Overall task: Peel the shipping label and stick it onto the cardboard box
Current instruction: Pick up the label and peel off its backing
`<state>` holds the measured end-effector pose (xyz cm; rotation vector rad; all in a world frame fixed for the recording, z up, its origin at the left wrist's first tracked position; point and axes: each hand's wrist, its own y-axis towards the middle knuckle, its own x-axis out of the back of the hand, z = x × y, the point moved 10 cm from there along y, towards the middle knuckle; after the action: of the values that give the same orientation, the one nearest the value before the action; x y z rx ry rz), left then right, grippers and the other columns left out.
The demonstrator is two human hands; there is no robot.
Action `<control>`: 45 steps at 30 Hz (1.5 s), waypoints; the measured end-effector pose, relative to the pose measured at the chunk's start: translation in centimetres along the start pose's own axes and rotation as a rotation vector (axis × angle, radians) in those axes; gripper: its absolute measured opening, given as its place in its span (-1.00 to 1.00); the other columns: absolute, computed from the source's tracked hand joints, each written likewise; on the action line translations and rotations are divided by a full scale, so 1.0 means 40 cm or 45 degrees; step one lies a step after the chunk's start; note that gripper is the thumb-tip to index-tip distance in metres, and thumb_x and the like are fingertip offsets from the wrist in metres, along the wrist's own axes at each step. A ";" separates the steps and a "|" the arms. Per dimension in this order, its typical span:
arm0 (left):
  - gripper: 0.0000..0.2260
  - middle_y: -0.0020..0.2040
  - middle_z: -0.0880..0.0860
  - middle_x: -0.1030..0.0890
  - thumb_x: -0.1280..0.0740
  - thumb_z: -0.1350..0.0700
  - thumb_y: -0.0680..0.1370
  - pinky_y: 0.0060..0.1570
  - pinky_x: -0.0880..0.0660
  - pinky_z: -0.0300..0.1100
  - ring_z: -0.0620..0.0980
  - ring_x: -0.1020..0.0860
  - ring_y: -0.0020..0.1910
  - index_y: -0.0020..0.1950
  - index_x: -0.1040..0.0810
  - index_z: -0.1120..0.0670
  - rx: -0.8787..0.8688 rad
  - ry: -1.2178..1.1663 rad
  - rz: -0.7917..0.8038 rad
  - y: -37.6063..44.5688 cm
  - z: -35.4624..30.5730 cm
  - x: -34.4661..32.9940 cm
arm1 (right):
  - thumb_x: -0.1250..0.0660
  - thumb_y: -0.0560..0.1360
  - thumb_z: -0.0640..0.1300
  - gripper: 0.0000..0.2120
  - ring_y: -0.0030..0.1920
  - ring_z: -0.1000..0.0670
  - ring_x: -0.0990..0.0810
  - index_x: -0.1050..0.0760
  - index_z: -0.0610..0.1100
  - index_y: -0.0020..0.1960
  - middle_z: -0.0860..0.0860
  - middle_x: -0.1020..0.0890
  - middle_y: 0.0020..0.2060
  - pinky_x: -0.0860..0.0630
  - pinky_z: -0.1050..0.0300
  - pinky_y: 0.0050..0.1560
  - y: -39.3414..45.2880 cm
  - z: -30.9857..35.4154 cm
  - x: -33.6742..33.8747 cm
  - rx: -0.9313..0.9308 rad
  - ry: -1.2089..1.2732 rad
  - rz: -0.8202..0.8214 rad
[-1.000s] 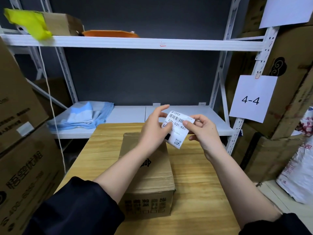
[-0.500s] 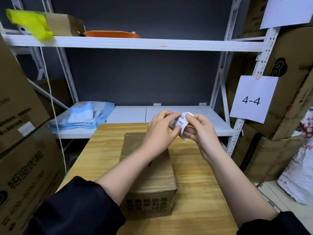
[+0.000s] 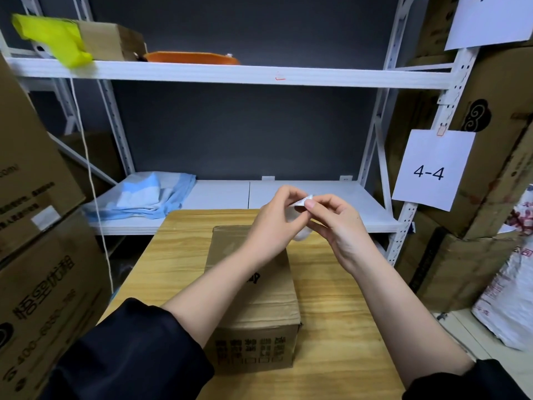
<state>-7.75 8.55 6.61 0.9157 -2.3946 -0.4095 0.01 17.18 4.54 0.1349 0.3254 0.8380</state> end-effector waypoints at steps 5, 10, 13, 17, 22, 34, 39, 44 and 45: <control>-0.85 0.00 -0.14 -0.64 -0.34 0.10 0.54 0.04 -0.48 -0.27 -0.19 -0.56 0.07 0.09 -0.62 0.01 -0.012 -0.025 -0.075 0.005 -0.005 0.025 | -0.36 0.49 -0.18 -0.94 0.06 -0.06 -0.63 -0.60 -0.14 -0.09 -0.08 -0.66 -0.10 -0.57 0.11 0.03 0.001 0.001 0.009 0.032 -0.059 -0.024; -0.81 0.01 -0.08 -0.62 -0.28 0.09 0.57 0.06 -0.47 -0.25 -0.16 -0.53 0.07 0.10 -0.66 0.01 -0.087 0.098 -0.091 0.008 -0.026 0.038 | -0.35 0.50 -0.17 -0.88 0.09 -0.02 -0.65 -0.62 -0.17 -0.01 -0.07 -0.69 -0.03 -0.53 0.11 0.01 0.002 0.006 0.012 0.050 -0.103 -0.043; -0.80 -0.02 -0.08 -0.64 -0.27 0.12 0.58 0.04 -0.49 -0.23 -0.16 -0.56 0.04 0.10 -0.66 0.03 -0.063 0.059 -0.091 0.008 -0.023 0.042 | -0.35 0.50 -0.16 -0.89 0.10 -0.03 -0.65 -0.63 -0.13 -0.02 -0.04 -0.69 -0.05 -0.52 0.13 -0.02 0.002 0.006 0.011 0.054 -0.118 -0.045; -0.82 -0.02 -0.10 -0.68 -0.30 0.15 0.56 0.11 -0.55 -0.16 -0.18 -0.62 0.03 0.11 -0.64 0.01 -0.064 -0.028 -0.104 0.002 -0.022 0.046 | -0.35 0.50 -0.17 -0.90 0.12 -0.08 -0.63 -0.62 -0.14 -0.03 -0.04 -0.67 -0.07 -0.52 0.16 -0.07 0.001 0.013 0.014 0.082 -0.136 -0.063; -0.88 -0.10 -0.16 -0.68 -0.32 0.13 0.54 0.03 -0.58 -0.09 -0.17 -0.64 -0.07 0.00 -0.65 -0.01 -0.080 0.040 -0.104 0.001 -0.028 0.047 | -0.36 0.49 -0.16 -0.94 0.11 -0.08 -0.62 -0.61 -0.08 -0.12 -0.02 -0.67 -0.11 -0.51 0.24 -0.14 -0.003 0.024 0.013 0.117 -0.134 -0.084; -0.92 -0.19 -0.21 -0.65 -0.36 0.14 0.52 -0.05 -0.55 -0.25 -0.25 -0.61 -0.15 -0.07 -0.65 0.00 -0.083 0.042 -0.154 0.001 -0.037 0.056 | -0.34 0.51 -0.17 -0.91 0.00 0.05 -0.61 -0.61 -0.16 -0.06 0.03 -0.66 -0.15 -0.52 0.23 -0.11 -0.007 0.034 0.015 0.155 -0.248 -0.096; -0.96 -0.18 -0.15 -0.67 -0.39 0.10 0.50 -0.01 -0.58 -0.13 -0.17 -0.64 -0.13 -0.11 -0.64 -0.02 -0.051 0.069 -0.169 0.003 -0.034 0.063 | -0.34 0.49 -0.21 -0.93 -0.12 0.16 -0.60 -0.60 -0.12 -0.13 0.07 -0.65 -0.21 -0.51 0.31 -0.18 -0.008 0.047 0.008 0.207 -0.303 -0.103; -0.92 -0.14 -0.08 -0.70 -0.38 0.08 0.50 0.00 -0.57 -0.14 -0.16 -0.64 -0.11 -0.10 -0.66 0.04 -0.017 0.102 -0.184 0.003 -0.033 0.074 | -0.36 0.48 -0.21 -0.90 -0.22 0.24 -0.57 -0.60 -0.07 -0.18 0.12 -0.64 -0.27 -0.50 0.35 -0.20 -0.010 0.061 0.001 0.269 -0.347 -0.095; -0.91 -0.14 -0.08 -0.70 -0.38 0.08 0.51 0.00 -0.57 -0.15 -0.16 -0.64 -0.11 -0.10 -0.66 0.04 -0.013 0.107 -0.186 0.003 -0.033 0.075 | -0.37 0.48 -0.21 -0.90 -0.22 0.24 -0.58 -0.60 -0.06 -0.18 0.12 -0.64 -0.27 -0.50 0.34 -0.18 -0.010 0.063 0.001 0.275 -0.353 -0.097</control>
<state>-8.91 6.47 8.87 1.0855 -2.2559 -0.4288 1.15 16.97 6.79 0.4332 0.1583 0.6964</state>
